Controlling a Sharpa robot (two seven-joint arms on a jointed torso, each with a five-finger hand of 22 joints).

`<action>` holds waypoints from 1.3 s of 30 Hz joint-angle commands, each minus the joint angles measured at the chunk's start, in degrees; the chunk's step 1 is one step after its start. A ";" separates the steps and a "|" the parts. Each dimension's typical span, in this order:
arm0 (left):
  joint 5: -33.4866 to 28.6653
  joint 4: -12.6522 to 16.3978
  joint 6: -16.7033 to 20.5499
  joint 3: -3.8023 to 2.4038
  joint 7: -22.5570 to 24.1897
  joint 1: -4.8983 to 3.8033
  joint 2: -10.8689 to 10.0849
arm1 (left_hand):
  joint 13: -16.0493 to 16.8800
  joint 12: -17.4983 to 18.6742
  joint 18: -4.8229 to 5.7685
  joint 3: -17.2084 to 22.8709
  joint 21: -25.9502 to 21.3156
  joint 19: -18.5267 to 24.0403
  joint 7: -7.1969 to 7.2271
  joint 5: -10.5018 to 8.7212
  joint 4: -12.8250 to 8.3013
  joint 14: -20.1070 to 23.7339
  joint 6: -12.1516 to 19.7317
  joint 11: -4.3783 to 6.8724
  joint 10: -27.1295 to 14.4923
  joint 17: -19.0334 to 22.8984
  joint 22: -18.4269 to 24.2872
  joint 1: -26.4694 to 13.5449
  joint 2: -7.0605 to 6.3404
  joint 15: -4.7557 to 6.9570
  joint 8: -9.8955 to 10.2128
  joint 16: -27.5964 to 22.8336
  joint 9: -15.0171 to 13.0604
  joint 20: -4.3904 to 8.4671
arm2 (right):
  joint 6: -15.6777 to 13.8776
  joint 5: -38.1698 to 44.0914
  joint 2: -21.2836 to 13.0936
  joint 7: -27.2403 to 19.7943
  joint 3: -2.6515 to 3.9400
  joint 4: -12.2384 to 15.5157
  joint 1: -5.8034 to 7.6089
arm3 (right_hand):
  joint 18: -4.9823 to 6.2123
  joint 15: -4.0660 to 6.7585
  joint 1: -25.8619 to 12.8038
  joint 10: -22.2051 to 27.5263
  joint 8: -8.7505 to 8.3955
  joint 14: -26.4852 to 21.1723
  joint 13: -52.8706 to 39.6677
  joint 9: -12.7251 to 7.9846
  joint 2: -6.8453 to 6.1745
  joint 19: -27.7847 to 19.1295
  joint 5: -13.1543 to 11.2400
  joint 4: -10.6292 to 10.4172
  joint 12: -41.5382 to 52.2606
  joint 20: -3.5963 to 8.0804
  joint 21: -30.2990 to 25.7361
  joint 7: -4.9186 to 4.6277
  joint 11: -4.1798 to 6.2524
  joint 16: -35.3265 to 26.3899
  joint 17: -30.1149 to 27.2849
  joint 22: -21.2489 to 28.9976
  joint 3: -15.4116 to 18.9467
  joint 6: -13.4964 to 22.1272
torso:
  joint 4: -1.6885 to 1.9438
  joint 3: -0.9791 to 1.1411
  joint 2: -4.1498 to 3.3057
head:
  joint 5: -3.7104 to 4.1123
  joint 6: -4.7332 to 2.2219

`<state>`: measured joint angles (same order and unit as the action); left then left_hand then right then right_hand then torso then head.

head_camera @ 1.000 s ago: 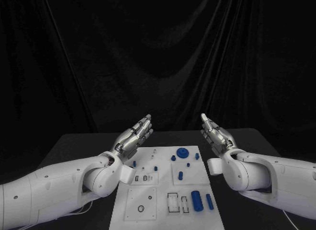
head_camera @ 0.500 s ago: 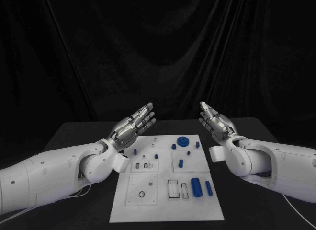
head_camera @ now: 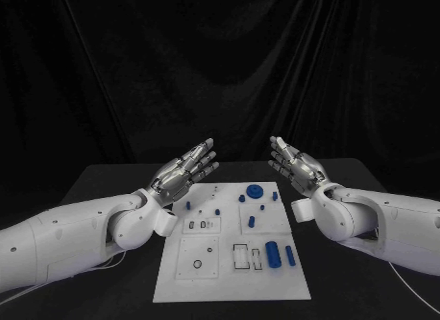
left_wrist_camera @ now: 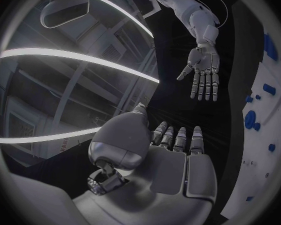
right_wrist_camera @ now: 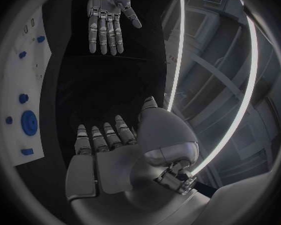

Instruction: Assemble the parts on the task board

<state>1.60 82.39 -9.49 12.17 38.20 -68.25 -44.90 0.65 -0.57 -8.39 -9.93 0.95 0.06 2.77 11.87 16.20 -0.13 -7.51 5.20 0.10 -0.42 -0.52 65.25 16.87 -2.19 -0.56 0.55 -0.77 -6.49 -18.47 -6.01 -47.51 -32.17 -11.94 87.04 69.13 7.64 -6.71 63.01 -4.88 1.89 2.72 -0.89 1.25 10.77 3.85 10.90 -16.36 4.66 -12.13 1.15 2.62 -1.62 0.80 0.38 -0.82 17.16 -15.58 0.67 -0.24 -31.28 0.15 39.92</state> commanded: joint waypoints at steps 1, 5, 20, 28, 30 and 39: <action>0.12 0.53 -1.25 -0.06 1.30 0.02 -0.66 | -0.65 0.57 0.81 0.15 -0.95 -0.06 -0.26 1.81 0.58 0.13 -1.41 -0.30 -0.10 0.42 0.52 1.70 -0.13 -1.36 -0.98 -0.55 -0.62 -0.61 | 1.81 0.98 -0.16 -0.03 0.04 -0.06 0.29 | 2.52 -1.30 2.40 -1.69 1.09 1.88 -1.22 0.97 -0.52 3.76 2.44 -0.04 3.78 -2.00 3.31 -0.71 -2.55 3.26 1.10 -1.52 1.34 -1.64 | 0.01 -0.03 -0.04 | -0.22 0.11; 0.30 1.59 0.57 -0.06 1.17 -0.01 -2.26 | -0.24 0.04 0.40 0.22 -0.95 -0.06 -1.06 5.39 0.50 0.13 -3.60 -1.21 1.01 0.42 0.52 4.70 -0.32 -1.70 -1.61 -0.55 -0.88 -1.38 | 1.12 4.68 -0.65 1.45 0.04 -0.09 1.39 | 2.38 -4.56 10.73 -8.93 4.42 17.82 -2.76 1.86 -1.98 26.19 8.57 1.82 15.69 -4.34 14.08 -4.06 -7.57 15.57 4.01 -5.84 0.27 -9.13 | 0.03 -0.04 -0.08 | -0.09 0.81; 2.79 8.63 12.12 -0.06 1.70 -0.36 -9.59 | 1.43 -6.33 -0.86 -0.15 3.12 -6.06 -4.44 12.75 0.59 -12.25 -10.00 -5.01 7.40 -3.70 -1.58 10.53 -0.43 -6.25 -3.31 12.92 -1.53 -7.00 | -0.88 51.65 -1.14 24.22 0.05 1.23 12.38 | 2.91 0.25 21.16 -15.20 10.10 51.20 -2.92 2.41 -3.94 53.23 8.87 8.00 29.50 -0.36 23.43 -6.98 -8.65 30.79 6.37 -8.42 -3.59 -17.24 | 0.13 -0.26 -0.39 | 0.64 4.86; 2.88 10.66 11.28 -0.06 3.40 -0.55 -11.57 | 2.31 -12.64 -1.09 0.68 4.71 -9.22 -5.56 14.76 0.57 -20.54 -14.88 -6.37 11.98 -5.41 -1.98 13.35 -0.44 -7.61 -4.14 24.44 -1.95 -8.62 | 11.26 89.97 1.37 35.71 0.05 -0.41 14.95 | 2.89 8.00 23.20 -34.29 12.99 74.54 -2.59 3.41 -6.59 71.95 6.98 9.67 28.04 7.39 32.82 -4.46 -3.20 37.36 11.00 -13.10 -7.35 -29.02 | 0.70 -1.09 -2.48 | 1.36 4.18; 2.88 11.07 10.94 -0.06 3.73 -0.57 -11.88 | 2.32 -12.89 -1.15 0.79 4.66 -9.16 -5.54 14.90 0.57 -20.43 -15.32 -6.31 12.07 -5.34 -1.94 13.51 -0.41 -7.48 -4.24 24.57 -1.99 -8.56 | 13.03 93.48 1.77 37.02 0.05 -0.62 15.05 | 2.79 8.54 22.87 -35.82 12.12 76.41 -2.64 3.43 -7.50 73.08 6.24 9.48 25.11 8.08 34.28 -3.56 -2.74 37.28 11.98 -14.19 -8.04 -29.56 | 0.82 -1.15 -2.74 | 1.39 4.14; 2.89 12.53 8.20 -0.06 4.44 -0.63 -12.93 | 2.18 -13.63 -1.38 1.68 4.26 -8.67 -5.49 16.14 0.52 -18.85 -16.04 -6.20 11.60 -4.65 -1.65 14.88 -0.43 -7.10 -4.22 24.78 -1.96 -8.42 | 17.74 106.53 3.28 40.98 0.05 -1.32 15.16 | 1.96 9.67 21.97 -42.74 10.33 80.04 -3.27 5.41 -10.82 74.03 7.06 9.92 19.36 9.19 44.76 -3.30 -1.65 41.29 18.31 -25.38 -12.47 -32.61 | 2.28 -1.75 -5.38 | 2.89 3.54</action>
<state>4.28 94.70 0.58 12.17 38.68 -68.71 -57.77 2.13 -13.09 -8.43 -9.92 4.85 -8.07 -2.86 27.17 16.20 -19.08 -22.95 -1.10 11.95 -5.08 -1.66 79.19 16.45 -9.64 -4.32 24.85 -1.66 -14.94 -4.76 89.57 -44.36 4.09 -11.94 85.77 84.24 7.64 2.90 85.18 -47.11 13.14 82.00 -3.34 5.90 1.93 77.69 16.43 -6.21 25.24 -3.07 44.24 -0.70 -3.14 41.05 17.77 -25.62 5.73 -47.46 2.24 -1.73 -35.41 2.59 43.61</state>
